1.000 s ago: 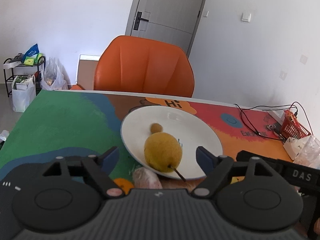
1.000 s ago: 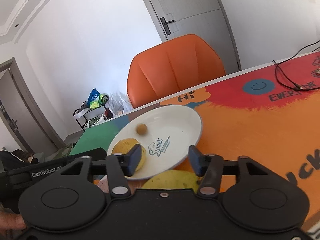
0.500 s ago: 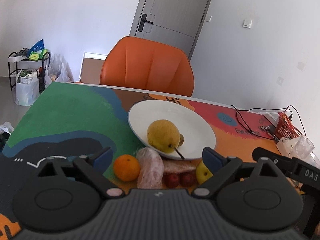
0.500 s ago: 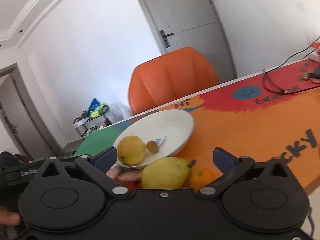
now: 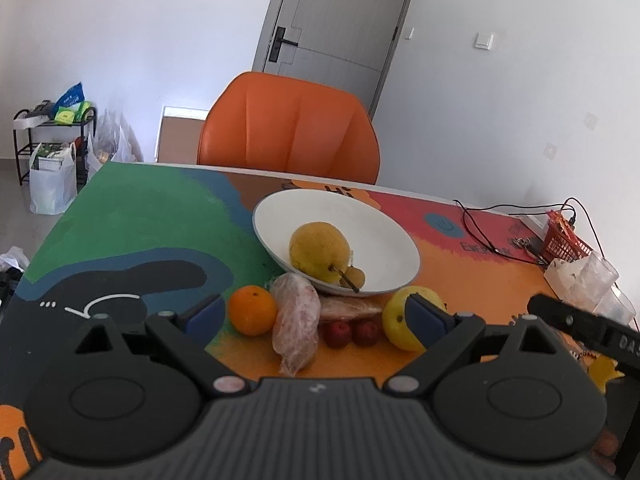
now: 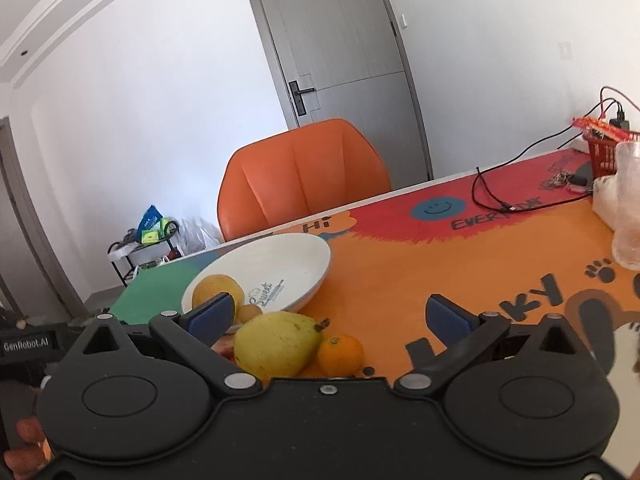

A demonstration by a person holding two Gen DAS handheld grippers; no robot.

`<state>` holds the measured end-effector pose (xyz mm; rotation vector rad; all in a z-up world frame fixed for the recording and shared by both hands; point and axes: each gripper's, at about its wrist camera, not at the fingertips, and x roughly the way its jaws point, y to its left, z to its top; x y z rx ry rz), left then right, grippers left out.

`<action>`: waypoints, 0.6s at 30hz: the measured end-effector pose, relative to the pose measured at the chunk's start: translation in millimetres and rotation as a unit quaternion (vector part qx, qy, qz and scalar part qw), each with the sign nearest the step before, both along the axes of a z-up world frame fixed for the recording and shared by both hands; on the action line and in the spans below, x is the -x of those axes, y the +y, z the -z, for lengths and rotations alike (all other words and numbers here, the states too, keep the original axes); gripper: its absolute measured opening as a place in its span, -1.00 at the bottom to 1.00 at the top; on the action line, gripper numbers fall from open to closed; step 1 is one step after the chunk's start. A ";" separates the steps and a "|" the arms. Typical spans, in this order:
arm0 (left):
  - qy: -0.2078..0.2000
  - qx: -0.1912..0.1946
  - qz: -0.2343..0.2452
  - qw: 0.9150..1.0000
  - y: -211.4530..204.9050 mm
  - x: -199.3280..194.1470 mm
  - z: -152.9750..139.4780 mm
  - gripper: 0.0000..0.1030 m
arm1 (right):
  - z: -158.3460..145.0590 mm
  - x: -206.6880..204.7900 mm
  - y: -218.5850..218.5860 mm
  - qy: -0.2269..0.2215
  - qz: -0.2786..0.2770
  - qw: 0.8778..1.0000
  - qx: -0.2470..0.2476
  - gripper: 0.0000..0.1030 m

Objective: Organize fruits
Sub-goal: 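Move the left tool to the wrapped pink item while the right tool reaches the orange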

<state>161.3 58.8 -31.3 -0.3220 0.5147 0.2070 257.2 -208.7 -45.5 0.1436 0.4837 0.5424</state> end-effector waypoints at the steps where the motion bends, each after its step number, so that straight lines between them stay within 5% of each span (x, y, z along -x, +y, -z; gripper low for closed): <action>1: -0.001 0.001 0.001 1.000 -1.2 1.4 -0.1 0.85 | 0.6 1.4 -2.6 0.004 -0.009 1.000 -0.001 1.00; 11: 0.005 -0.005 0.008 1.000 -7.8 11.8 8.9 0.84 | 3.1 18.6 -13.3 0.019 -0.037 0.999 0.020 1.00; 18: 0.009 -0.017 0.009 1.000 -9.5 10.7 13.8 0.58 | 12.8 18.4 -14.8 0.029 -0.048 0.998 0.010 1.00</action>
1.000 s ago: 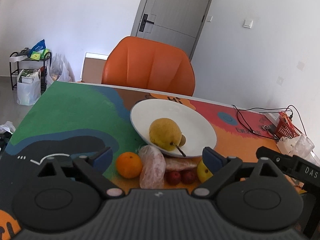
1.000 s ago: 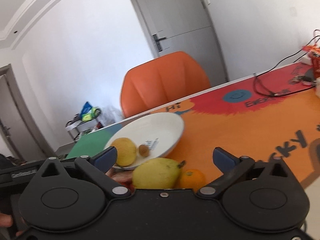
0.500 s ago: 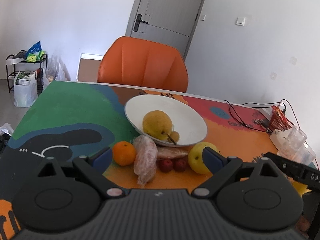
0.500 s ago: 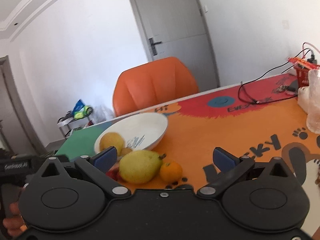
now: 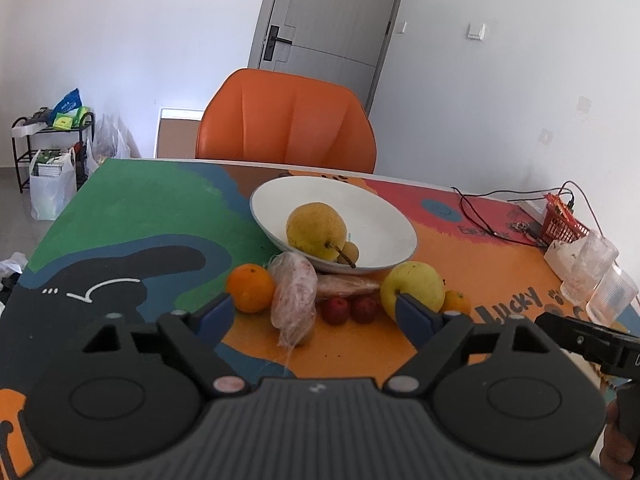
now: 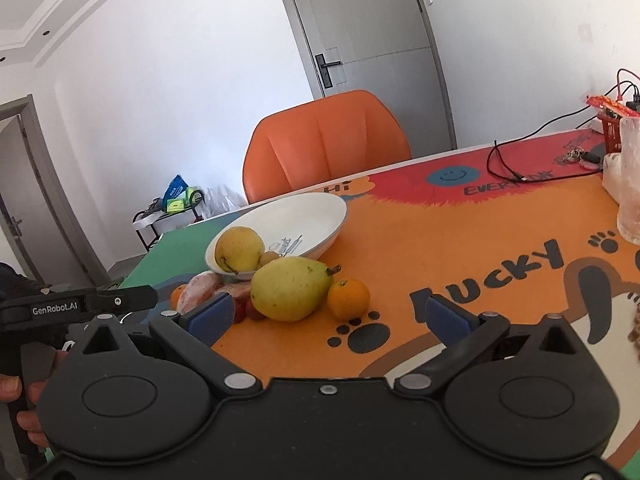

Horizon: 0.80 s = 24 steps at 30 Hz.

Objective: Organize fruits
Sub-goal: 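Move the left tool to the wrapped pink item while the right tool reaches the orange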

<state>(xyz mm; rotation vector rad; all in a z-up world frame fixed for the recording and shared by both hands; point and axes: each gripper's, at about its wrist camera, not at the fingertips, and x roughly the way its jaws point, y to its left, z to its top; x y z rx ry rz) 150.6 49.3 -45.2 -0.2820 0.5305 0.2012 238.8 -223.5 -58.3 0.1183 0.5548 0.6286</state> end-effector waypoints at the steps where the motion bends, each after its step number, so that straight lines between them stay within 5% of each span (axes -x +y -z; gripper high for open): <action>1: 0.002 0.000 0.000 1.000 -0.5 -0.6 1.2 0.50 | 1.3 0.0 0.4 0.000 0.000 1.000 0.001 1.00; 11: 0.028 -0.010 -0.002 1.000 0.0 -8.9 10.7 0.32 | 11.0 -2.5 11.9 0.012 -0.013 0.999 0.036 0.95; 24: 0.039 -0.010 -0.014 0.999 10.5 -32.9 21.6 0.00 | 26.9 -28.1 18.9 0.046 -0.012 0.998 0.028 0.51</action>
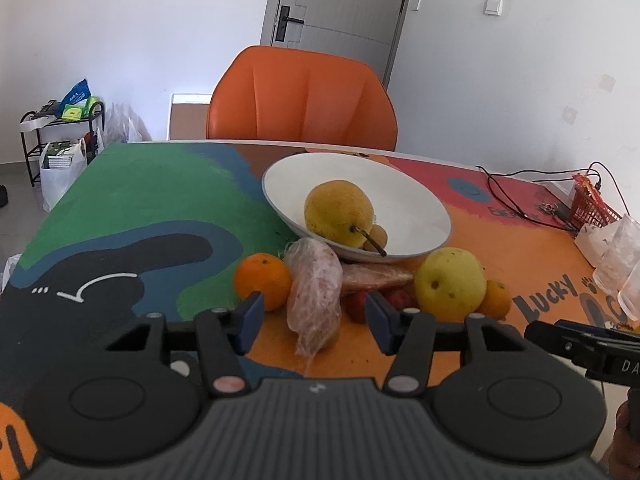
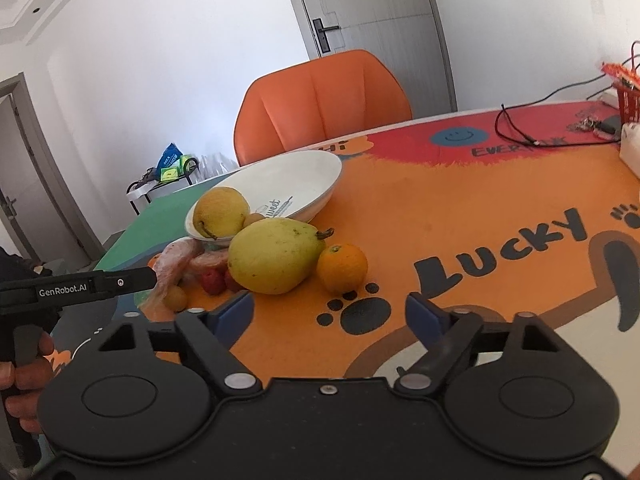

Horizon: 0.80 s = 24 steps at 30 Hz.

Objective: Organize fruits
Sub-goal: 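Move the left tool to the wrapped pink item while the right tool reaches the orange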

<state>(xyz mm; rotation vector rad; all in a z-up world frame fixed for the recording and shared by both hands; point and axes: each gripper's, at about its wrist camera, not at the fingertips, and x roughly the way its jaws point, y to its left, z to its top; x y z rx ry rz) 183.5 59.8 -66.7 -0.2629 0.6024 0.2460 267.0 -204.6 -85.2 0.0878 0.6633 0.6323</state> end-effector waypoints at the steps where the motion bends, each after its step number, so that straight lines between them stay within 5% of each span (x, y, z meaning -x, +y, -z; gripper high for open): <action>1: 0.002 0.003 0.001 1.000 0.9 -2.3 1.1 -0.03 | 1.1 -2.5 1.0 0.002 0.001 1.000 0.000 0.50; 12: 0.017 0.005 0.001 1.000 2.8 -28.0 12.0 -0.10 | 9.0 -29.1 10.7 0.023 0.001 1.000 0.007 0.36; 17: 0.018 0.005 -0.001 1.000 4.7 -34.5 12.6 -0.29 | 10.3 -40.3 16.8 0.026 0.000 1.000 0.013 0.17; 24: 0.016 0.002 -0.001 1.000 6.6 -35.0 13.6 -0.42 | 14.6 -49.6 22.2 0.028 -0.001 1.000 0.014 0.16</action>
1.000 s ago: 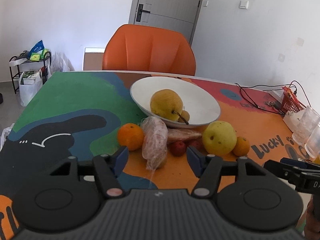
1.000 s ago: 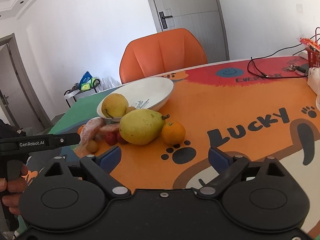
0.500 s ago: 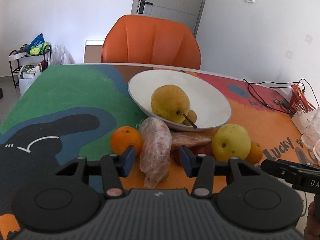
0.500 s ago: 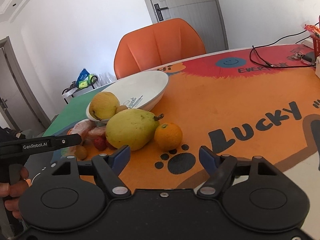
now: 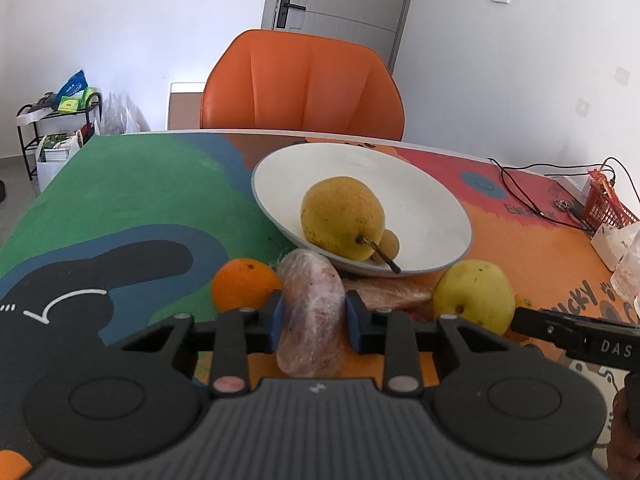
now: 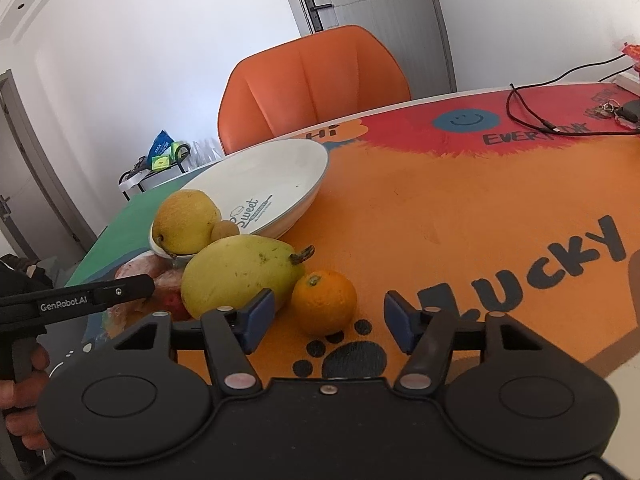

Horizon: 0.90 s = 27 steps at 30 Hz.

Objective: Organize fruits
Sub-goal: 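Move the left tool to the wrapped pink item while the right tool reaches the orange, then grasp the wrapped pink item with the left tool while the right tool grasps the orange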

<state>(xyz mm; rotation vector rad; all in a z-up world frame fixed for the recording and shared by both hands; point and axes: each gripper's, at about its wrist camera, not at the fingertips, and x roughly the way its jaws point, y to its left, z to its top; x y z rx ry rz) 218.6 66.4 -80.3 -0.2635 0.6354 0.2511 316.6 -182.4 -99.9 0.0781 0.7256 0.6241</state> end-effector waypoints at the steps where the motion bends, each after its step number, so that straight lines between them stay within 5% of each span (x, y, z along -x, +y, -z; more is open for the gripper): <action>1: 0.000 0.001 -0.001 1.000 0.9 -0.1 -0.3 -0.43 | 0.4 -0.8 0.4 -0.001 0.001 1.000 0.002 0.16; 13: -0.002 0.029 -0.007 1.000 10.3 22.3 -7.5 -0.60 | 7.0 -7.2 1.1 0.009 -0.001 1.000 -0.009 -0.06; 15: 0.002 0.033 -0.008 0.999 10.5 27.5 -5.8 -0.60 | 7.3 -7.1 0.0 0.015 -0.006 1.000 -0.018 -0.28; 27: 0.003 0.019 -0.004 1.000 8.3 32.6 -0.2 -0.56 | 5.4 18.5 -1.6 0.013 -0.015 1.000 -0.013 -0.29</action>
